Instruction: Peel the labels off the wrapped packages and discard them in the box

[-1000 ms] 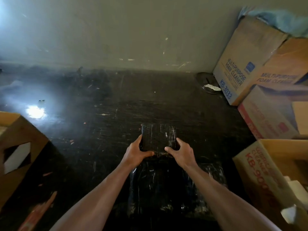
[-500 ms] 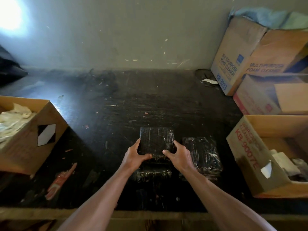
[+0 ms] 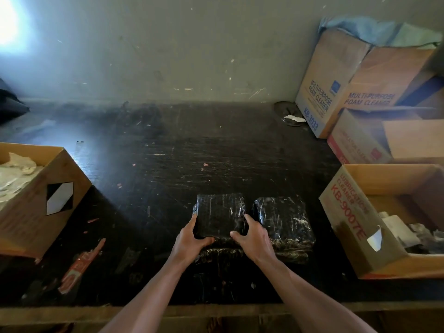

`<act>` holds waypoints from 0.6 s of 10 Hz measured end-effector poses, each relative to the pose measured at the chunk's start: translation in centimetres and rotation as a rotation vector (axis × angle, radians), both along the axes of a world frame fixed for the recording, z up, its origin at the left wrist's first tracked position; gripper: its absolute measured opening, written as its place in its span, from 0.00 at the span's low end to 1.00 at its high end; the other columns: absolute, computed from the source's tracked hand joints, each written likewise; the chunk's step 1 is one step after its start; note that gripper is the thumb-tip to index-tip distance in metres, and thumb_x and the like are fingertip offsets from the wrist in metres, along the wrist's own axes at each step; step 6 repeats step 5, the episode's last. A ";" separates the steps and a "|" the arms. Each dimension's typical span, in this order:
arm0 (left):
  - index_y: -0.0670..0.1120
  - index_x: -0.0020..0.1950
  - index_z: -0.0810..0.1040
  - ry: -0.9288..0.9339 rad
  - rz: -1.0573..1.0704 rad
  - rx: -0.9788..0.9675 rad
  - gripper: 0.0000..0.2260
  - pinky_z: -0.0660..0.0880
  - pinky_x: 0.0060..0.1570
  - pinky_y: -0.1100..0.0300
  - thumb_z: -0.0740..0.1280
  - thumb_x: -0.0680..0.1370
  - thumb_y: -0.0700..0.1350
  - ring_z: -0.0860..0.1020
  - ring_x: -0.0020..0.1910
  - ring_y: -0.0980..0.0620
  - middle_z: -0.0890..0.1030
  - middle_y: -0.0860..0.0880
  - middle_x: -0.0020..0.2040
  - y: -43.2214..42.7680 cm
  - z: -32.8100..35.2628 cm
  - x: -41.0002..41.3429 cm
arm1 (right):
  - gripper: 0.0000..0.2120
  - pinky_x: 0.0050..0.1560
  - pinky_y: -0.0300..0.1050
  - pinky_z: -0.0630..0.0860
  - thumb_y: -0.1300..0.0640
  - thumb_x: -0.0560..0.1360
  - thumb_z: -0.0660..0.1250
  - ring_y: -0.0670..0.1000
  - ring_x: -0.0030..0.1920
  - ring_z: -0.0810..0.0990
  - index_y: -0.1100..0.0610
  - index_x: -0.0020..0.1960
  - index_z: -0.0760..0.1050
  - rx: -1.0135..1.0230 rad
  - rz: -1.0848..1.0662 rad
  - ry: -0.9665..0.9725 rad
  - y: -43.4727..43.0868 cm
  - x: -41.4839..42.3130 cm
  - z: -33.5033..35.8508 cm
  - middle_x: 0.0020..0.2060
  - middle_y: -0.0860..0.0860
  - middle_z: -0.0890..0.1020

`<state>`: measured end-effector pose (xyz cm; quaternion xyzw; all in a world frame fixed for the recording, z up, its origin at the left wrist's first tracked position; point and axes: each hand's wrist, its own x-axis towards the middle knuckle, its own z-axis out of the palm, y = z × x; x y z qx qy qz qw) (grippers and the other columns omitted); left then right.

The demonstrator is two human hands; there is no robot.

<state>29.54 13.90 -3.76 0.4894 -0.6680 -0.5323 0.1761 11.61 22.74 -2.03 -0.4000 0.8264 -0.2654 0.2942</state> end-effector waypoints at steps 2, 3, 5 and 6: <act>0.54 0.74 0.66 -0.058 0.010 -0.021 0.34 0.70 0.47 0.72 0.77 0.71 0.46 0.77 0.54 0.64 0.79 0.59 0.55 0.2 0.6 -0.3 | 0.39 0.65 0.51 0.74 0.44 0.76 0.70 0.53 0.66 0.76 0.57 0.79 0.58 -0.003 -0.022 0.001 0.3 0.2 0.0 0.68 0.54 0.75; 0.57 0.69 0.68 -0.075 0.040 -0.066 0.30 0.74 0.53 0.65 0.76 0.71 0.47 0.77 0.55 0.60 0.77 0.58 0.57 1.0 2.0 -0.6 | 0.37 0.65 0.48 0.73 0.45 0.76 0.70 0.53 0.68 0.74 0.58 0.78 0.60 -0.028 -0.023 -0.007 0.7 0.3 0.4 0.69 0.53 0.75; 0.50 0.74 0.67 -0.049 0.115 -0.174 0.30 0.67 0.59 0.62 0.74 0.74 0.45 0.71 0.60 0.58 0.71 0.54 0.64 3.7 4.0 -0.8 | 0.36 0.65 0.48 0.73 0.45 0.76 0.70 0.53 0.70 0.73 0.57 0.78 0.60 -0.147 -0.043 -0.031 3.4 0.8 0.3 0.71 0.53 0.72; 0.50 0.74 0.67 -0.049 0.115 -0.174 0.30 0.67 0.59 0.62 0.74 0.74 0.45 0.71 0.60 0.58 0.71 0.54 0.64 3.7 4.0 -0.8 | 0.36 0.65 0.48 0.73 0.45 0.76 0.70 0.53 0.70 0.73 0.57 0.78 0.60 -0.147 -0.043 -0.031 3.4 0.8 0.3 0.71 0.53 0.72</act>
